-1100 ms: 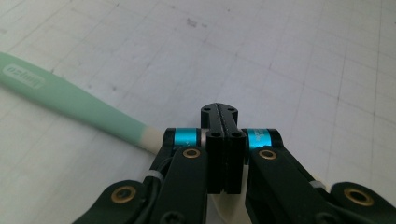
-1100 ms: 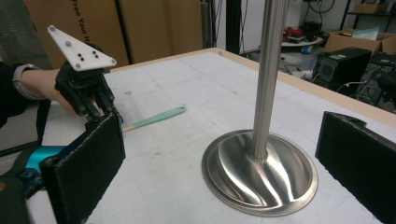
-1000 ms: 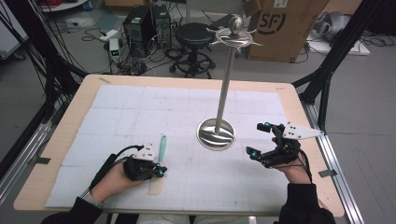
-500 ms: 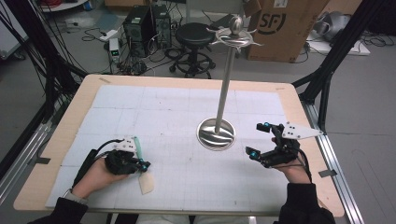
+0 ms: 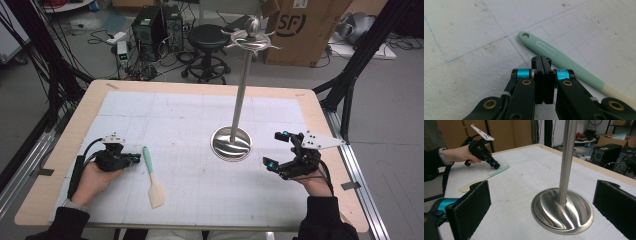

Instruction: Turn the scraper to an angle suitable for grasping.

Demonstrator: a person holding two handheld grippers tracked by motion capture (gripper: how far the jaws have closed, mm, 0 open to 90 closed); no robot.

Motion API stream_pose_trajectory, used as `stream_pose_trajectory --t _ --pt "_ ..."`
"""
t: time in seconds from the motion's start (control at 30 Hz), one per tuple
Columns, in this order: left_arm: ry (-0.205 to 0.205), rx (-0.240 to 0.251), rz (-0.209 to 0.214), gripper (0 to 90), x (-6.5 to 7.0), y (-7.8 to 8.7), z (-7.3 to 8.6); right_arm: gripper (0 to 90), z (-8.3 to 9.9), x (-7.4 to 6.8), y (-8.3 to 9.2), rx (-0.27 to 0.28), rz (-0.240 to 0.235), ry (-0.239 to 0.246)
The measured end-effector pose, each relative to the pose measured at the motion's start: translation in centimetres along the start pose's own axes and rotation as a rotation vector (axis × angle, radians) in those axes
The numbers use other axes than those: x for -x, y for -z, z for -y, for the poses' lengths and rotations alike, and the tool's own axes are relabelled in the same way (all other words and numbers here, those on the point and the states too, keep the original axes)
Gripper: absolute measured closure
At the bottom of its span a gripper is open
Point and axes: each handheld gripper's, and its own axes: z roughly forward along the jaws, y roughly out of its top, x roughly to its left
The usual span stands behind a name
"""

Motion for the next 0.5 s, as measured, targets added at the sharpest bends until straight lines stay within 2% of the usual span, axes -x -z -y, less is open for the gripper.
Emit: stream_pose_trajectory --t 0.13,0.23,0.33,0.43,0.5 --pt "-0.029 0.017 -0.029 89.7 0.7 -1.1 -0.7 0.5 0.0 0.0 0.0 -0.005 -0.002 -0.003" --pt "-0.036 0.014 -0.030 89.6 1.4 -1.8 -1.2 0.5 0.0 0.0 -0.1 -0.007 -0.003 -0.003" --pt "-0.070 0.016 -0.020 89.7 2.4 -2.6 -1.7 0.5 0.0 0.0 -0.1 -0.010 -0.002 -0.001" --pt "-0.126 0.029 0.005 89.7 4.1 -3.5 -1.9 0.5 0.1 0.1 -0.1 -0.014 0.007 -0.001" --pt "-0.157 0.025 0.056 89.7 5.1 -4.0 -2.0 0.5 0.1 0.2 -0.1 -0.021 0.012 -0.005"
